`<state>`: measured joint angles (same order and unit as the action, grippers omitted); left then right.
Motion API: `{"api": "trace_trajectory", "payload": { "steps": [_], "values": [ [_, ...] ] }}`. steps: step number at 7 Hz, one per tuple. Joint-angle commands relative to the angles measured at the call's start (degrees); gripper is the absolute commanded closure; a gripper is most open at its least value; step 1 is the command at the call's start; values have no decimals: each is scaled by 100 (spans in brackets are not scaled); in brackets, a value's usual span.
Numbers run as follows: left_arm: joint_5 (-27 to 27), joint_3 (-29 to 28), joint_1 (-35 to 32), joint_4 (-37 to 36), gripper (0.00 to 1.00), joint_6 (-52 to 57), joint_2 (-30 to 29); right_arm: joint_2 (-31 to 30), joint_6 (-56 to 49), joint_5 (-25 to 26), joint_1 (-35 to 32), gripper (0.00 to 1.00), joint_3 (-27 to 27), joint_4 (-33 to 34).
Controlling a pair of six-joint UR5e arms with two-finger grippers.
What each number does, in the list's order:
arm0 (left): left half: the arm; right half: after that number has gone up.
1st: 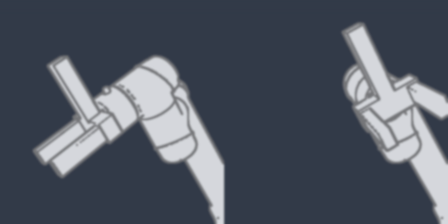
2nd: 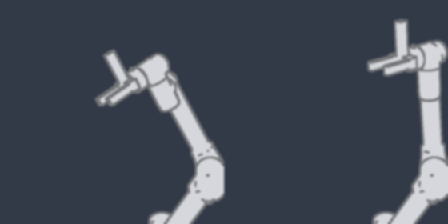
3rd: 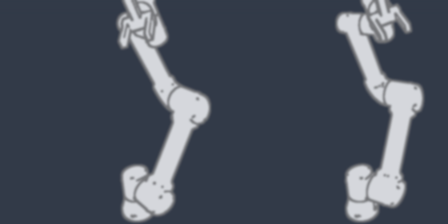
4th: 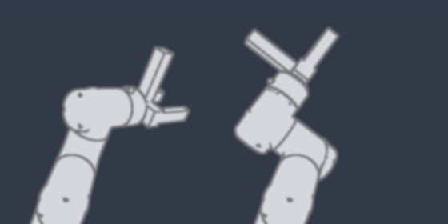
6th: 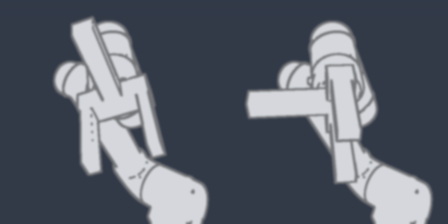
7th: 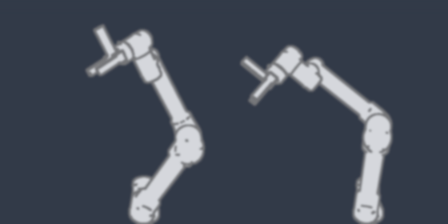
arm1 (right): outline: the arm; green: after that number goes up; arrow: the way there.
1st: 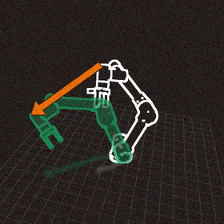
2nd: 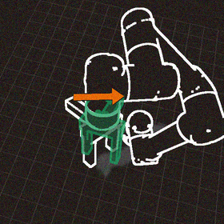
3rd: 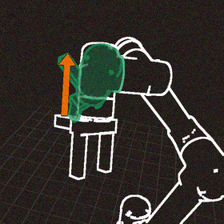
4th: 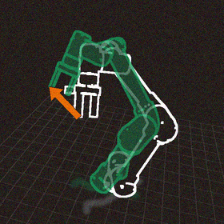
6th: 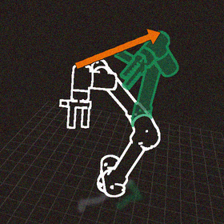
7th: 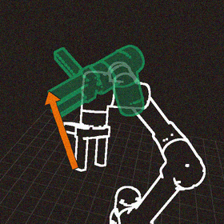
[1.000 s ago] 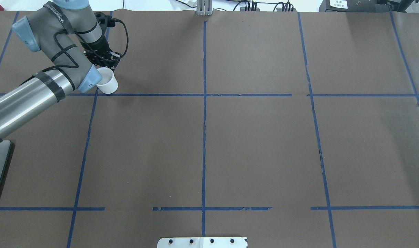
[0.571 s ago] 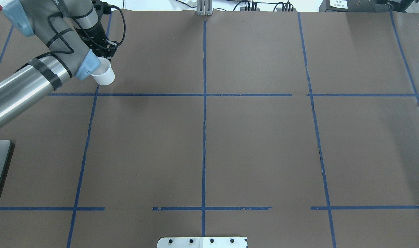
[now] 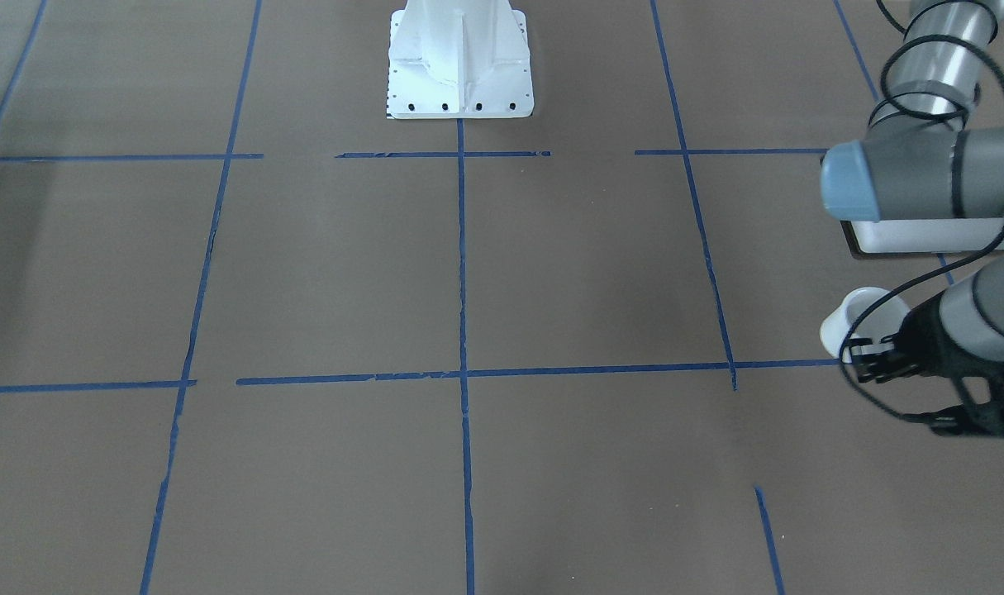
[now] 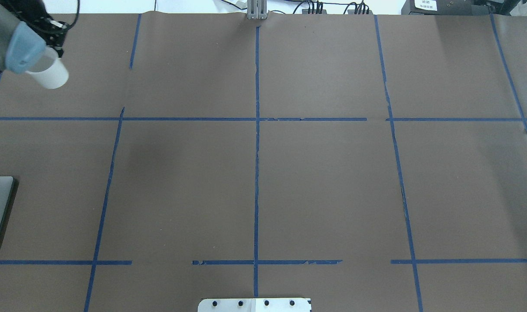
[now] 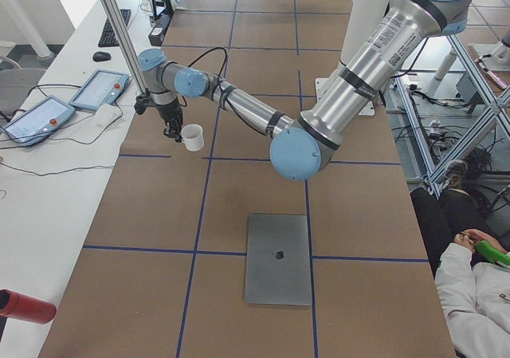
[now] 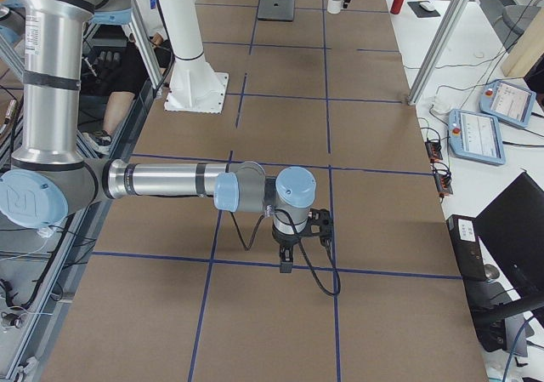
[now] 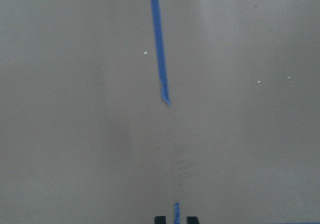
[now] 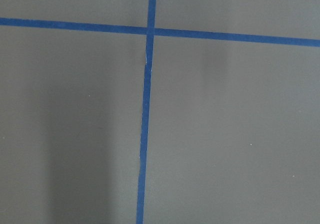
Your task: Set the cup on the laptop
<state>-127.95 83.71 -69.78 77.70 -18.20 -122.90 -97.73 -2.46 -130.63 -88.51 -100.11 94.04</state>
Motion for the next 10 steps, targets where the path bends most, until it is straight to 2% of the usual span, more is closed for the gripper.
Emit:
{"api": "trace_trajectory", "payload": {
  "steps": [1, 2, 3, 5, 8, 10],
  "values": [
    [-220, 462, -544, -125, 100, 1279, 1289, 0, 0, 2, 0, 0, 0, 0],
    [-526, 619, -632, -54, 100, 1649, 1904, 0, 0, 2, 0, 0, 0, 0],
    [-582, 890, -642, 251, 100, 1749, 2545, 0, 0, 2, 0, 0, 0, 0],
    [-591, 1112, -642, 1661, 100, 1392, 3820, 0, 0, 2, 0, 0, 0, 0],
    [-662, 526, -590, 3851, 100, -14, 4580, 0, 0, 2, 0, 0, 0, 0],
    [-661, -37, -545, 4619, 100, -140, 4617, 0, 0, 2, 0, 0, 0, 0]
  ]
}}
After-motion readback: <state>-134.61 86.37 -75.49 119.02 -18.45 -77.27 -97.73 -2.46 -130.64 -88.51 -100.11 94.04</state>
